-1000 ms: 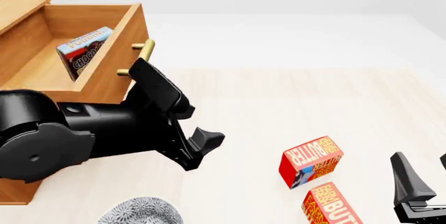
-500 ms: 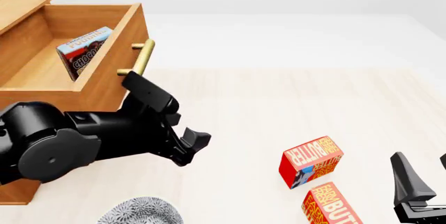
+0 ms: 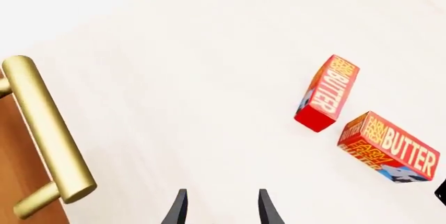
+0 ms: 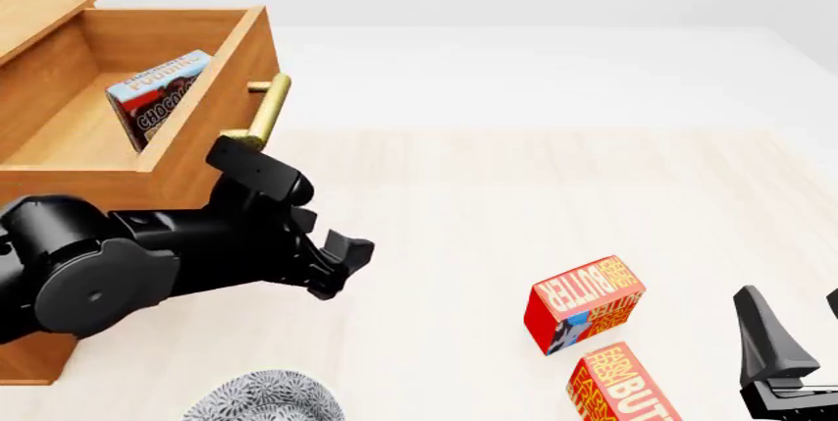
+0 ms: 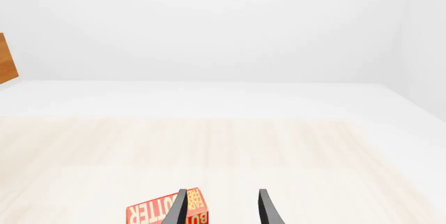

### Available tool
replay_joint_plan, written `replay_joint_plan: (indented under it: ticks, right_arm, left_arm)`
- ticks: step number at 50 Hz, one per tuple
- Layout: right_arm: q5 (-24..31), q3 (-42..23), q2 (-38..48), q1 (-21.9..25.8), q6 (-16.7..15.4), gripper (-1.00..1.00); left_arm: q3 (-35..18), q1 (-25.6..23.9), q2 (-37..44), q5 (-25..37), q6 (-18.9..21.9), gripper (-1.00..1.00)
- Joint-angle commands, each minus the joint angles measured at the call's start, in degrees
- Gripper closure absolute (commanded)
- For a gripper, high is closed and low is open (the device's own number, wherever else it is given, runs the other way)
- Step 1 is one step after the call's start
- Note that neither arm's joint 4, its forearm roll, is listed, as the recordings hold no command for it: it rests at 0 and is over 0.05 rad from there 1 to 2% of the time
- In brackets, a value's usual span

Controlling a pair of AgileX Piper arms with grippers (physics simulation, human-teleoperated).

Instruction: Put the chocolate pudding in the top drawer of the cabinet and close it.

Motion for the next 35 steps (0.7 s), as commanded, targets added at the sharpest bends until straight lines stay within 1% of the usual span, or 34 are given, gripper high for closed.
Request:
replay_joint_plan:
  ticks: [1,2,7,10,16,17,24,35]
  right_arm:
    - [0.0,0.0,0.0,0.01,-0.02,-1.0]
    - [0.0,0.0,0.01,0.0,0.01,-1.0]
    - [0.0,0.0,0.0,0.0,0.01,-1.0]
    - [-0.01,0.0,-0.01,0.01,-0.05,-1.0]
    - [-0.01,0.07,-0.09,0.04,-0.03,-1.0]
    - [0.0,0.07,-0.08,0.04,0.01,-1.0]
    - [0.01,0.07,-0.09,0.03,0.01,-1.0]
    - [0.06,0.05,-0.13,0.04,-0.01,-1.0]
  left_arm:
    - [1.74,4.18,-0.32,-1.12,-0.23,-1.0]
    - [1.7,4.32,-0.35,-1.23,-0.7,-1.0]
    - [1.73,5.21,-0.7,-1.14,-0.51,-1.0]
    - [1.85,6.39,-1.41,-0.86,0.29,-1.0]
    - [1.74,7.55,-2.01,-0.5,0.15,-1.0]
    - [1.73,8.0,-2.38,-0.37,0.81,-1.0]
    - [2.07,8.77,-2.6,-0.73,0.27,-1.0]
    - [2.55,12.61,-5.51,0.61,0.65,-1.0]
